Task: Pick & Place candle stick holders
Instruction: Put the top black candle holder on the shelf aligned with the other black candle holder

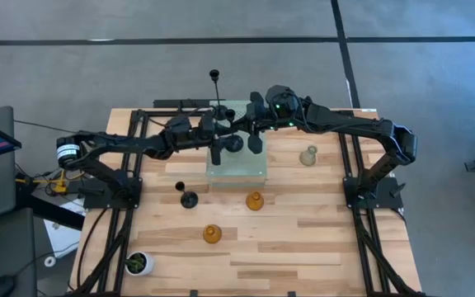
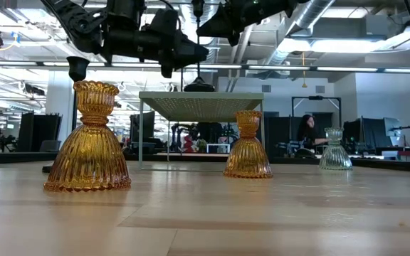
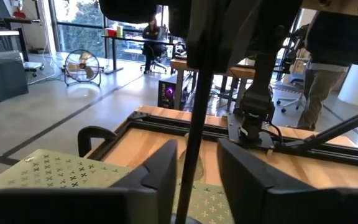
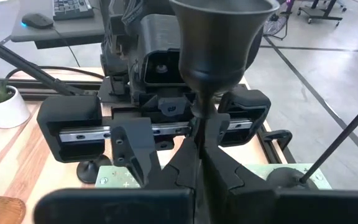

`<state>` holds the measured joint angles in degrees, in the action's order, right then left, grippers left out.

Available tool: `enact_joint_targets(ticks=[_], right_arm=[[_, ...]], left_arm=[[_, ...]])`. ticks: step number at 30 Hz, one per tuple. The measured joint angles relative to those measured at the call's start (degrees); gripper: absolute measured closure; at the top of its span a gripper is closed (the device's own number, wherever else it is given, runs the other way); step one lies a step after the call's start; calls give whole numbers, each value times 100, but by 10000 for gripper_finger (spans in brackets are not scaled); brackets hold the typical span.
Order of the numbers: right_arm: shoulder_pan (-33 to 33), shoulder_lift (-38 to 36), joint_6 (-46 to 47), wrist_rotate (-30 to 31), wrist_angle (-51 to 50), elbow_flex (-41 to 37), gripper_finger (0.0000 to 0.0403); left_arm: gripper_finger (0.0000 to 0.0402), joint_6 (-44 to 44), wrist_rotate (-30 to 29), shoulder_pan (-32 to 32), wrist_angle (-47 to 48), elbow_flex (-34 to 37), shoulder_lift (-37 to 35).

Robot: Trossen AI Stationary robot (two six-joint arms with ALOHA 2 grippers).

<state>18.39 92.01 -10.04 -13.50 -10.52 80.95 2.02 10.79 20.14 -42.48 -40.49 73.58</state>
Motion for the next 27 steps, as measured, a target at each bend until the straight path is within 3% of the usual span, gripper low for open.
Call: enact_joint_targets(ticks=[7,15,21,27], right_arm=[[0,0,22,-13,-3,0,403],[87,-72,126,-9,-135,0,387],[331,-518,147,24,-756,7,355],[508,-993,151,27,-1542,0,358]], left_arm=[[387,-147,-7,4,2,0,0],[389,-266,0,17,38,0,0],[389,-304,-40,160,157,9,0],[389,-304,-41,351,171,9,0]])
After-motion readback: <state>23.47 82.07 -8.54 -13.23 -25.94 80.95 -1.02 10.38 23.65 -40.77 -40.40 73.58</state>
